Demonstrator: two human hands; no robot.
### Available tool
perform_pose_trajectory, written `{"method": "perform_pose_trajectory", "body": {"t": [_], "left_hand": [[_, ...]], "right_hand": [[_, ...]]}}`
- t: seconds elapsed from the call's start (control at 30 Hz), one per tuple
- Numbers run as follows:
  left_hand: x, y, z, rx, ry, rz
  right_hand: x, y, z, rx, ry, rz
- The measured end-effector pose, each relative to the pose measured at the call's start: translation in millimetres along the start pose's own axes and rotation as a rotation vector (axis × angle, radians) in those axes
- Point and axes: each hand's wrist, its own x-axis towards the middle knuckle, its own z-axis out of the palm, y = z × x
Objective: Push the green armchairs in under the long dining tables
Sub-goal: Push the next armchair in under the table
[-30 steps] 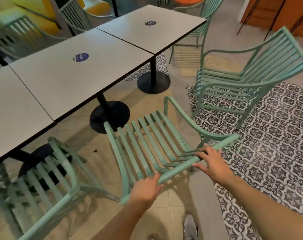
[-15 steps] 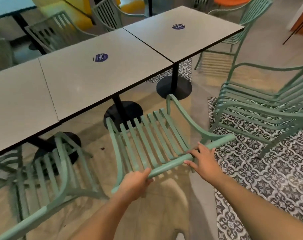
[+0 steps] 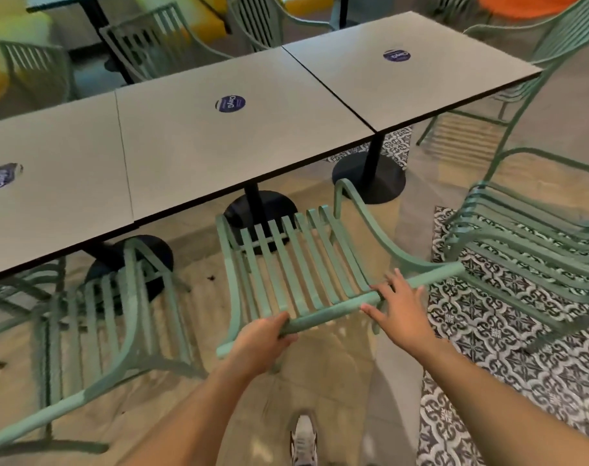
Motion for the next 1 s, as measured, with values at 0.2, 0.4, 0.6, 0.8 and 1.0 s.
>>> {"method": "perform_pose_trajectory", "body": {"t": [0.2,0.4,0.6,0.8,1.0], "left_hand": [[-5.1,-22.1,-7.6,-0.507,0.607,-0.712],[-13.8,-5.9,12.4,-1.524,0.653,-1.249],[-5.4,0.2,3.3,-1.864,0.691,-1.218],[2.2,19.3,-4.1,-1.844,0.798,-1.261],[1.5,14.1,-9.9,-1.86,0.846,-1.299]], "right_hand": [[4.3,8.8,-27.1,1.028,0.469,0.867],[45.6,42.1,-34.6,1.414,0.033,1.044],[73.8,49.6,-32.7,1.392,0.106,1.168],[98.0,51.0,-29.2,1.233,0.2,1.229],[103.3,43.6,-16.4,1.202,0.23,1.208]]}}
